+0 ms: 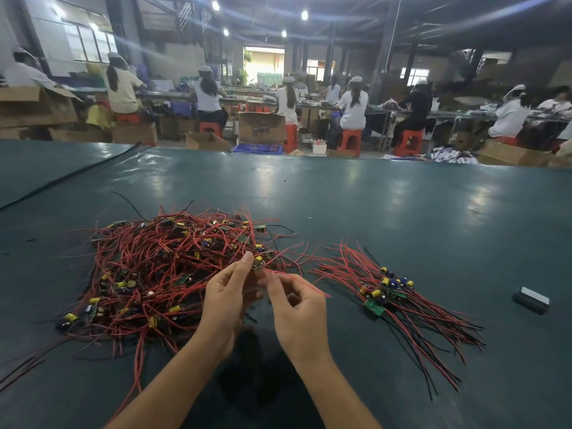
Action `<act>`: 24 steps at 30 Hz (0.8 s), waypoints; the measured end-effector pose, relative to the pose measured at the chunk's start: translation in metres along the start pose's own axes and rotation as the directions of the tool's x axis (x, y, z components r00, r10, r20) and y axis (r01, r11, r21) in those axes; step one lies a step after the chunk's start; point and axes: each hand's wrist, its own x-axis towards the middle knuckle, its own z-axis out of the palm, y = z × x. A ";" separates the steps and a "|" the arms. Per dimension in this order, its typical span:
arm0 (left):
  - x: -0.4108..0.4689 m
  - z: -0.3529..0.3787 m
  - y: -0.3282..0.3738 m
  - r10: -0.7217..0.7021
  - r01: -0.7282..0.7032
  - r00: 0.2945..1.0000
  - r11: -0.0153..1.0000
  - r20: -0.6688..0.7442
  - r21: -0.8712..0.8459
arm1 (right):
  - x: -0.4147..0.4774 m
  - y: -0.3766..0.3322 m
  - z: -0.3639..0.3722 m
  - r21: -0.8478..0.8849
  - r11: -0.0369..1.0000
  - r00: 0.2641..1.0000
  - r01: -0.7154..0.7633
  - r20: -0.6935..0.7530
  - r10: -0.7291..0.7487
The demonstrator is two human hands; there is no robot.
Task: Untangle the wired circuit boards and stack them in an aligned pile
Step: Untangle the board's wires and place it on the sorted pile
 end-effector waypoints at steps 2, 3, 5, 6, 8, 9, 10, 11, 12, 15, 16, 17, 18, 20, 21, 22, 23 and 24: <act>-0.001 0.002 0.001 0.009 -0.009 1.000 1.000 -0.003 0.021 | 0.003 -0.002 -0.003 0.079 0.997 1.000 -0.019 -0.006 0.019; -0.001 0.002 0.000 0.004 -0.004 1.000 1.000 0.001 0.023 | 0.002 -0.003 -0.004 0.107 0.994 1.000 -0.031 -0.001 0.031; -0.001 0.002 0.000 -0.006 0.006 1.000 1.000 0.010 0.018 | 0.003 -0.004 -0.005 0.137 0.989 0.998 -0.057 0.028 0.054; -0.001 0.002 0.000 -0.012 0.012 1.000 1.000 0.011 0.014 | 0.003 -0.004 -0.005 0.139 0.987 0.996 -0.077 0.049 0.071; -0.002 0.003 0.000 -0.017 0.017 1.000 1.000 0.014 0.008 | 0.004 -0.005 -0.005 0.150 0.976 0.987 -0.154 0.068 0.146; -0.002 0.003 0.001 -0.008 0.007 1.000 1.000 0.021 0.013 | 0.004 -0.007 -0.005 0.187 0.959 0.977 -0.213 0.069 0.203; -0.003 0.004 0.002 0.010 -0.011 0.999 1.000 0.038 0.027 | 0.005 -0.008 -0.006 0.246 0.930 0.962 -0.273 0.080 0.261; -0.005 0.005 0.002 0.027 -0.030 0.998 0.999 0.064 0.043 | 0.005 -0.009 -0.006 0.301 0.898 0.948 -0.320 0.103 0.303; -0.006 0.006 0.002 0.039 -0.044 0.995 0.997 0.092 0.056 | 0.006 -0.009 -0.006 0.346 0.873 0.939 -0.344 0.127 0.320; -0.009 0.008 0.002 0.047 -0.055 0.991 0.997 0.123 0.059 | 0.007 -0.009 -0.006 0.450 0.829 0.943 -0.332 0.132 0.306; -0.009 0.008 0.002 0.054 -0.061 0.991 0.996 0.121 0.059 | 0.007 -0.009 -0.006 0.466 0.818 0.940 -0.337 0.115 0.322; -0.009 0.007 0.001 0.062 -0.070 0.991 0.996 0.120 0.063 | 0.007 -0.009 -0.006 0.467 0.809 0.930 -0.357 0.096 0.355; -0.009 0.007 0.000 0.071 -0.080 0.990 0.994 0.121 0.071 | 0.007 -0.009 -0.006 0.458 0.802 0.916 -0.384 0.079 0.394; -0.009 0.006 -0.002 0.097 -0.108 0.987 0.990 0.126 0.086 | 0.007 -0.011 -0.008 0.447 0.782 0.887 -0.434 0.059 0.458; -0.009 0.007 -0.004 0.112 -0.124 0.985 0.988 0.128 0.090 | 0.007 -0.012 -0.008 0.465 0.761 0.875 -0.453 0.067 0.479; -0.010 0.007 -0.005 0.127 -0.140 0.983 0.986 0.134 0.089 | 0.007 -0.012 -0.008 0.494 0.735 0.867 -0.465 0.085 0.491; -0.010 0.008 -0.006 0.139 -0.151 0.980 0.985 0.140 0.084 | 0.006 -0.013 -0.008 0.519 0.713 0.862 -0.472 0.100 0.497; -0.011 0.009 -0.006 0.143 -0.155 0.979 0.985 0.142 0.079 | 0.006 -0.014 -0.008 0.528 0.704 0.858 -0.475 0.103 0.503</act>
